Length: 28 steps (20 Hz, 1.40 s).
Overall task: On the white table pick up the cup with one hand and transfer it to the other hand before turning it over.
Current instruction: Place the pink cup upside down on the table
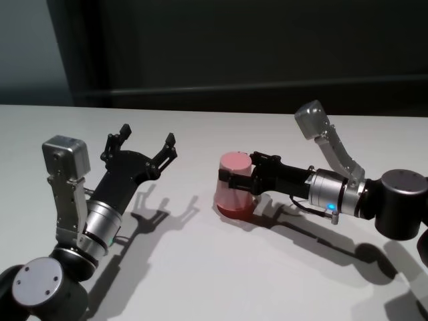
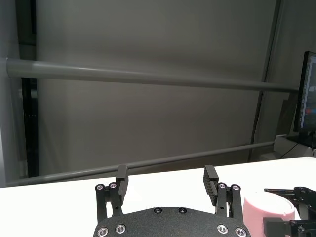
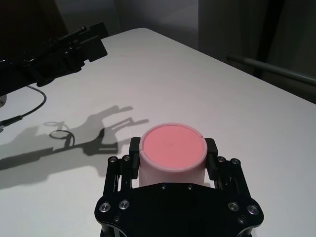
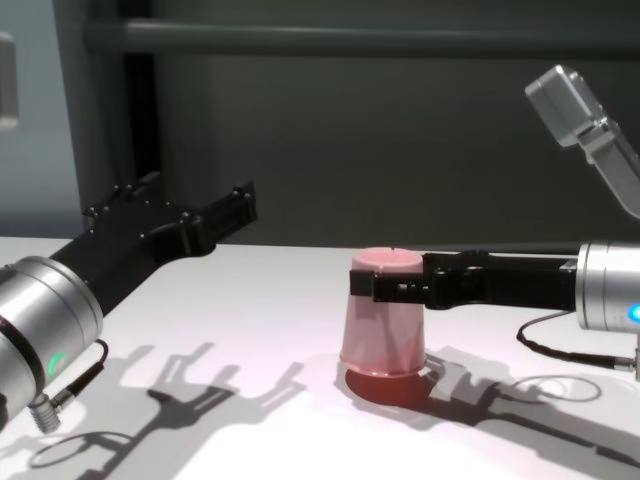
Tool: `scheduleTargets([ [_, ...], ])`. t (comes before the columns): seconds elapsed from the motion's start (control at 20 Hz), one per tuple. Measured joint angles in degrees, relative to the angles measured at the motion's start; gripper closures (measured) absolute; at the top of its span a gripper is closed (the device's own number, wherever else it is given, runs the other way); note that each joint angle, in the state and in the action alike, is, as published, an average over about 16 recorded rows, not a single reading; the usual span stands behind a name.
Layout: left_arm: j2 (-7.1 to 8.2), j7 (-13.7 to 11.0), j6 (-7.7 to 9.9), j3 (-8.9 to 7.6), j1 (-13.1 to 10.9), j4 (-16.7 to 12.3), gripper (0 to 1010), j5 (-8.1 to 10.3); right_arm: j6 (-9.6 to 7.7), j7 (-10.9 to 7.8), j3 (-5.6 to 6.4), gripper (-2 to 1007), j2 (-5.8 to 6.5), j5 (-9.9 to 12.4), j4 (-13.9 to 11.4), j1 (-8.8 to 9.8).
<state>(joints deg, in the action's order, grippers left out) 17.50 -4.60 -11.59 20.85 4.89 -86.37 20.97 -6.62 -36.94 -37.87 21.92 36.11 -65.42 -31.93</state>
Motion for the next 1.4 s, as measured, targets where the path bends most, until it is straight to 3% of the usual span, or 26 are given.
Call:
scheduleTargets([
  [0.55, 0.0, 0.0, 0.0, 0.0, 0.0, 0.0, 9, 0.0, 0.0, 0.04, -0.13, 243, 0.05, 0.06, -0.04, -0.05],
  [1.4, 0.0, 0.0, 0.0, 0.0, 0.0, 0.0, 9, 0.0, 0.46, 0.08, 0.29, 15, -0.22, 0.14, -0.36, -0.21],
])
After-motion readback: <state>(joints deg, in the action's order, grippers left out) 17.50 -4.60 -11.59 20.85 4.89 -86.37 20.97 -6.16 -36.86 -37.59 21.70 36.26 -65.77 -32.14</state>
